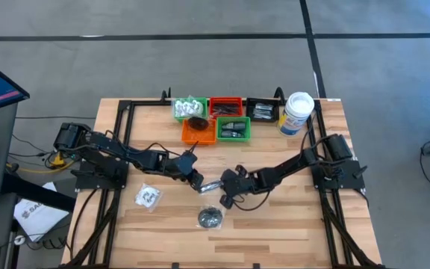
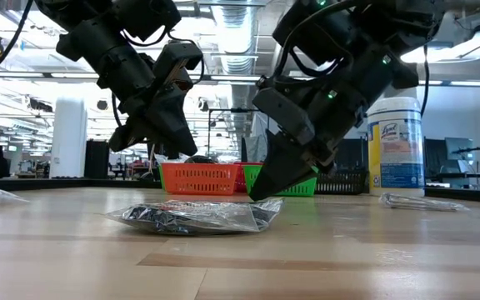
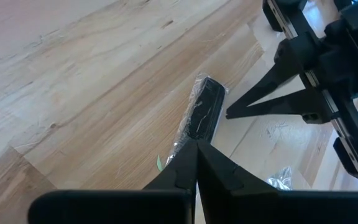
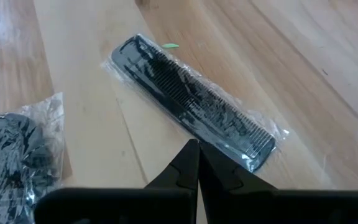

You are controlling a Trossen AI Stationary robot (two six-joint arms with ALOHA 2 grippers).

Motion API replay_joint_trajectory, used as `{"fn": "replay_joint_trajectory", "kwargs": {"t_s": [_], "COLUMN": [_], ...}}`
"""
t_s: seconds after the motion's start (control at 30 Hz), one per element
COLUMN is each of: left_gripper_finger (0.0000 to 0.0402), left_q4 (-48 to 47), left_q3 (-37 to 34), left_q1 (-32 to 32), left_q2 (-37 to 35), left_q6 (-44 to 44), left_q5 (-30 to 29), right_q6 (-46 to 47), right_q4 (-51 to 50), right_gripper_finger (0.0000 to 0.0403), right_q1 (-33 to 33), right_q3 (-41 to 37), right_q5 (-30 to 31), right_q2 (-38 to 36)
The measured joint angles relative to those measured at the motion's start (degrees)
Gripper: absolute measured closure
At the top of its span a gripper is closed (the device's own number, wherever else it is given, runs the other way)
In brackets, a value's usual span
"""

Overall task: Pick & Place Travel size toiletries
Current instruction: Put the black comb into the red bin

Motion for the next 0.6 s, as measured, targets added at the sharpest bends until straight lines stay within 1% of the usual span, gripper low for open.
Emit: {"fn": "replay_joint_trajectory", "kwargs": {"t_s": [0.6], "left_gripper_finger": [0.0401], "left_q4": [0.03], "left_q3": [0.0], "left_q1": [0.0], "left_q2": [0.0], "left_q6": [0.52], "left_q5": [-0.02], "right_q6": [0.32], "right_q4": [-1.21], "right_gripper_finger": [0.0403], "right_q1": [-1.6], "right_q3": [0.11], "right_q5": [-1.43], "right_q2": [-0.02]}}
